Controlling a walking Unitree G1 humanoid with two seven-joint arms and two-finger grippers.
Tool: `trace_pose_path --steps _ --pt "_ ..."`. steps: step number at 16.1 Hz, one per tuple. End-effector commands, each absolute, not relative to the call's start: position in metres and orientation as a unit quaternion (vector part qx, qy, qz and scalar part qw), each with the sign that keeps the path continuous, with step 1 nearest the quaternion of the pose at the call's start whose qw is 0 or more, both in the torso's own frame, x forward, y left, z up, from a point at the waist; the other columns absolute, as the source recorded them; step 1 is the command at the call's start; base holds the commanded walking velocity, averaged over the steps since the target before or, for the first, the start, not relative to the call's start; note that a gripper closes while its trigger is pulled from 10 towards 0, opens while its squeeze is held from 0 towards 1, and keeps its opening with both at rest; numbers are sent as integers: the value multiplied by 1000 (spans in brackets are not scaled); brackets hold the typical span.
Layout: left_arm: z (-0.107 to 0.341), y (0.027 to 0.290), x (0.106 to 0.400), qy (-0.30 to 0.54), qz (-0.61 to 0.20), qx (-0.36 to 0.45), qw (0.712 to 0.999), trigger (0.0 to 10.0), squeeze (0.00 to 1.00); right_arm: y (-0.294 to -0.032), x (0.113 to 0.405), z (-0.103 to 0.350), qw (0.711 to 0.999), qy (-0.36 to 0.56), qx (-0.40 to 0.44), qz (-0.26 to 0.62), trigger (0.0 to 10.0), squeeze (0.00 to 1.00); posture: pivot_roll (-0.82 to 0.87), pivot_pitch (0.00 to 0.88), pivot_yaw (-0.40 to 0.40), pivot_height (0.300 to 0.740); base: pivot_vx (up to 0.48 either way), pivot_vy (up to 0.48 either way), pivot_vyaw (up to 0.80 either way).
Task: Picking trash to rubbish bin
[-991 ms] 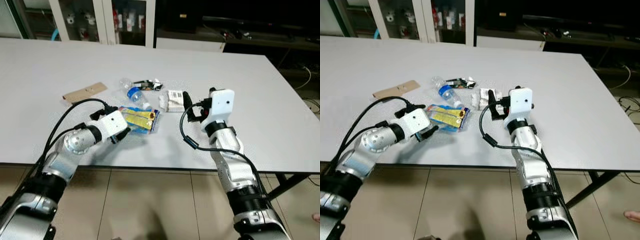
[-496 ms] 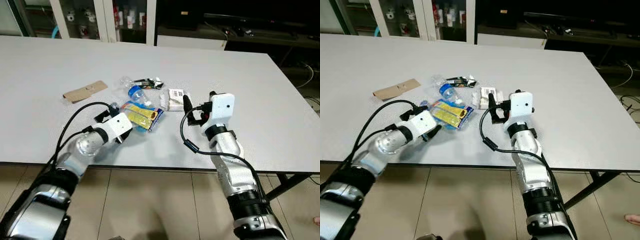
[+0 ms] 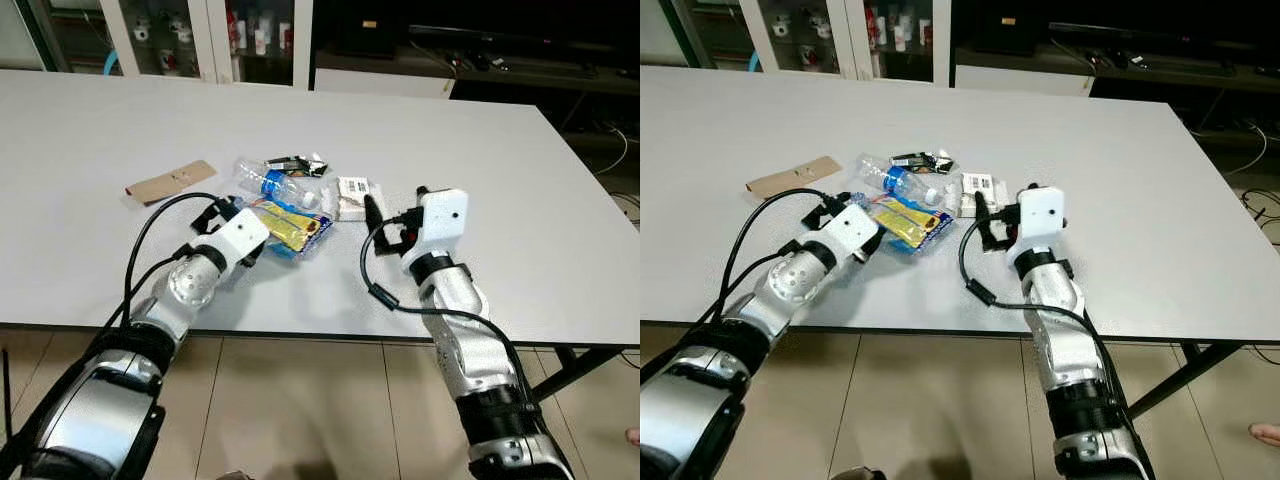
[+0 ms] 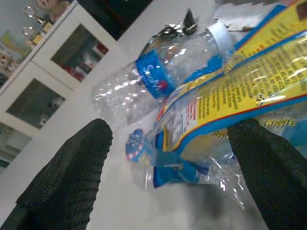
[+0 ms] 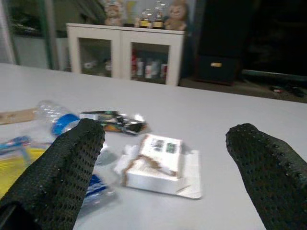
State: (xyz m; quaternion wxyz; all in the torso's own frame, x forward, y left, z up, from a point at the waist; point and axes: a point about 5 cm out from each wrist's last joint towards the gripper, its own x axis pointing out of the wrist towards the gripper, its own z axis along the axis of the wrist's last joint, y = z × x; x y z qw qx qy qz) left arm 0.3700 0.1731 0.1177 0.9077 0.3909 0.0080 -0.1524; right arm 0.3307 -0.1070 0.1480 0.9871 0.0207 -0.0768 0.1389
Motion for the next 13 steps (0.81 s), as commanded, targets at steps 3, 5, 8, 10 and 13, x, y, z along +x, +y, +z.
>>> trace_pose_path --steps 3,5,8,10,13 --pt "117 167 370 2 -159 386 909 10000 0 -85 319 142 969 -47 34 242 10000 0 -54 65 -56 740 0 0 0" --pt "116 167 370 1 -160 386 908 10000 0 -79 315 140 963 -40 36 263 10000 0 -51 66 -57 740 0 0 0" --pt "113 167 369 4 -165 387 907 10000 0 -73 308 138 950 -23 45 310 10000 0 -53 67 -59 740 0 0 0" --pt "112 167 368 7 -168 388 906 10000 0 -73 305 137 946 -18 42 322 10000 0 -55 67 -60 740 0 0 0" --pt "110 166 368 8 -171 387 906 10000 0 -69 302 138 939 -13 42 341 10000 0 -55 66 -60 740 0 0 0"
